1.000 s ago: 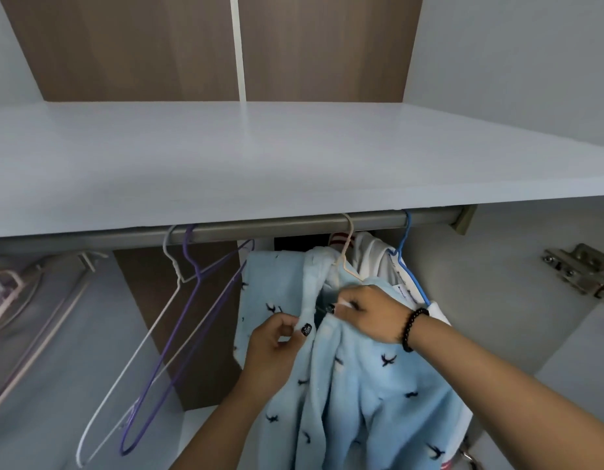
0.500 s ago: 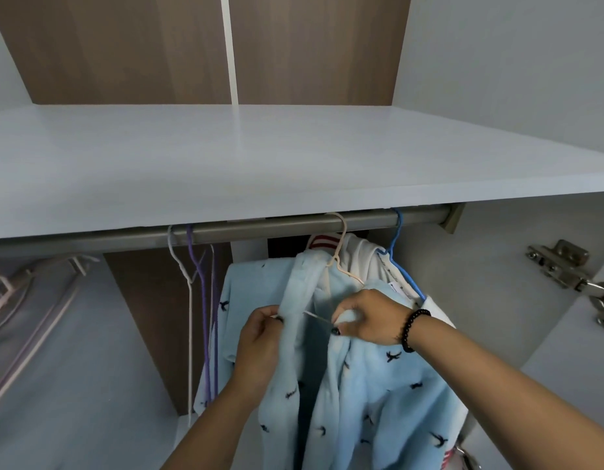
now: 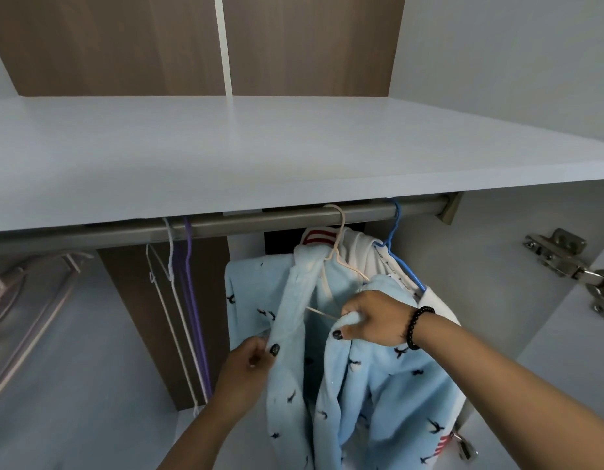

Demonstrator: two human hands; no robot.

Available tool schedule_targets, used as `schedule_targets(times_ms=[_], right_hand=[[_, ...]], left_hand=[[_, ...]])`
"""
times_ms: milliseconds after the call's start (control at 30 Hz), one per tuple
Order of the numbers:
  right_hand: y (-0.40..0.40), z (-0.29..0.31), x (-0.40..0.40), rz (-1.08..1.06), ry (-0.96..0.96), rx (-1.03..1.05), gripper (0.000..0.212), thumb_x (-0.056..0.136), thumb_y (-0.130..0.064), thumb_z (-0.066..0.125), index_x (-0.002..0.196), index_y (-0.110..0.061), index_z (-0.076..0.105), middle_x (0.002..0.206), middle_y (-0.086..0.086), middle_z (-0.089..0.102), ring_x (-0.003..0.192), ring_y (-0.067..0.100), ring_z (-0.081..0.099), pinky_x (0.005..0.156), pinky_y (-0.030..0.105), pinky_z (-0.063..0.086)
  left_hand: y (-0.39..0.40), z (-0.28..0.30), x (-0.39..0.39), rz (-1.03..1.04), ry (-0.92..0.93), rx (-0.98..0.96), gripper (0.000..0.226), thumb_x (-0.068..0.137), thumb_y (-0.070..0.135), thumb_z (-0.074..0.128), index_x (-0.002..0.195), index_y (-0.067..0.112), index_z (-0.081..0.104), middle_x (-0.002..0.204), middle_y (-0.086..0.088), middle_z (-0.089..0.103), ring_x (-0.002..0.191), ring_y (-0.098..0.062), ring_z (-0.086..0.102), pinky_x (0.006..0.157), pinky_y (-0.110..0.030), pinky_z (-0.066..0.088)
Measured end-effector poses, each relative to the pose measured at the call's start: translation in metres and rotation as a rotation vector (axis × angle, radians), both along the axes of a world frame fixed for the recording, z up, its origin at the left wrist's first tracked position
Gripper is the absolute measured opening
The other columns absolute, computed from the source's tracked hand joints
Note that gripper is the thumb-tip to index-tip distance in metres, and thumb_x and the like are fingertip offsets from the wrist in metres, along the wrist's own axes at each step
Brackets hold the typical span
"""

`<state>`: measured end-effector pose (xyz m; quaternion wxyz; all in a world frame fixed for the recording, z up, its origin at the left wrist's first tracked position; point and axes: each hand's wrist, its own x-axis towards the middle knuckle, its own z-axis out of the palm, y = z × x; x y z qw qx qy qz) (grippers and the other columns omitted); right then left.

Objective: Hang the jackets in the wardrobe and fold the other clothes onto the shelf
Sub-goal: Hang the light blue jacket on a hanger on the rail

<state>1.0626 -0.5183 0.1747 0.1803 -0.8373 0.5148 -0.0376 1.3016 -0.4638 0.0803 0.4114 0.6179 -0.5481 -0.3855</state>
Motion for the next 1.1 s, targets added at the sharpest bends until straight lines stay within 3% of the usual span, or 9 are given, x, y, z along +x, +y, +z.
schedule_targets(times_ms=[200,267,333,433,533,633,800,900,1100], right_hand=[[0.003,-0.005,0.009,-0.056,-0.155,0.053,0.026,0.089,-0.043,0.060,0.069,-0.028,0.051,0.066,-0.010,0.051,0.063,0.003,0.046,0.063,0.018,0.036],[0.004,-0.003,0.011,-0.077,-0.219,0.048,0.021,0.090,-0.039,0.061,0.073,-0.028,0.053,0.071,-0.008,0.057,0.066,0.004,0.050,0.066,0.021,0.042],[0.003,-0.002,0.011,-0.103,-0.255,0.055,0.015,0.090,-0.035,0.061,0.083,-0.022,0.061,0.083,0.002,0.066,0.076,0.013,0.057,0.075,0.027,0.048],[0.003,0.001,0.010,-0.136,-0.337,0.120,0.016,0.091,-0.029,0.062,0.096,-0.015,0.067,0.085,0.003,0.070,0.075,0.012,0.061,0.072,0.026,0.051],[0.004,0.008,0.012,-0.197,-0.461,0.228,0.011,0.092,-0.018,0.061,0.090,-0.010,0.068,0.048,-0.018,0.057,0.042,-0.003,0.048,0.043,0.009,0.035],[0.000,0.015,0.010,-0.263,-0.476,0.222,0.022,0.094,-0.013,0.055,0.074,-0.007,0.060,0.037,-0.014,0.043,0.032,0.000,0.037,0.038,0.013,0.031],[-0.005,0.020,0.005,-0.354,-0.516,0.195,0.016,0.095,-0.012,0.052,0.082,-0.006,0.059,0.057,0.000,0.049,0.039,0.004,0.042,0.040,0.018,0.037],[-0.006,0.015,0.006,-0.386,-0.592,0.114,0.003,0.092,-0.011,0.056,0.094,-0.013,0.059,0.087,0.002,0.061,0.077,0.010,0.057,0.065,0.015,0.045],[0.003,0.012,0.002,-0.216,-0.223,-0.004,0.035,0.072,-0.021,0.081,0.102,-0.014,0.064,0.067,-0.010,0.043,0.060,0.007,0.042,0.056,0.016,0.034]], left_hand=[[0.020,-0.020,-0.020,-0.196,-0.188,-0.099,0.036,0.088,0.006,0.059,0.067,0.028,0.039,0.054,0.012,0.039,0.053,-0.001,0.037,0.055,-0.015,0.031],[0.022,-0.021,-0.023,-0.262,-0.085,-0.084,0.035,0.085,0.004,0.060,0.091,0.037,0.053,0.059,0.013,0.043,0.057,-0.002,0.041,0.061,-0.015,0.036],[0.017,-0.016,-0.019,-0.374,0.059,-0.043,0.069,0.082,0.002,0.063,0.128,0.047,0.039,0.062,0.011,0.045,0.062,-0.006,0.046,0.067,-0.018,0.041],[-0.003,0.001,-0.017,-0.500,0.153,0.041,0.086,0.072,0.007,0.065,0.139,0.048,0.030,0.070,-0.006,0.053,0.067,-0.017,0.051,0.068,-0.027,0.043],[-0.031,0.024,-0.022,-0.470,0.108,0.046,0.063,0.071,0.000,0.067,0.126,0.029,0.054,0.073,-0.008,0.056,0.072,-0.021,0.053,0.070,-0.028,0.042],[-0.061,0.043,-0.029,-0.389,0.227,0.112,0.026,0.085,0.002,0.066,0.107,0.018,0.065,0.094,0.000,0.069,0.091,-0.015,0.062,0.085,-0.030,0.046],[-0.084,0.057,-0.043,-0.180,0.323,-0.006,0.018,0.090,0.016,0.068,0.104,0.005,0.068,0.105,-0.014,0.073,0.099,-0.030,0.068,0.091,-0.046,0.052],[-0.088,0.057,-0.051,-0.103,0.342,-0.109,0.020,0.087,0.017,0.070,0.092,-0.002,0.067,0.088,-0.012,0.071,0.082,-0.021,0.064,0.078,-0.037,0.052],[-0.084,0.054,-0.048,0.055,0.228,-0.194,0.020,0.085,0.022,0.071,0.074,0.007,0.067,0.063,-0.002,0.059,0.061,-0.013,0.051,0.057,-0.026,0.041]])
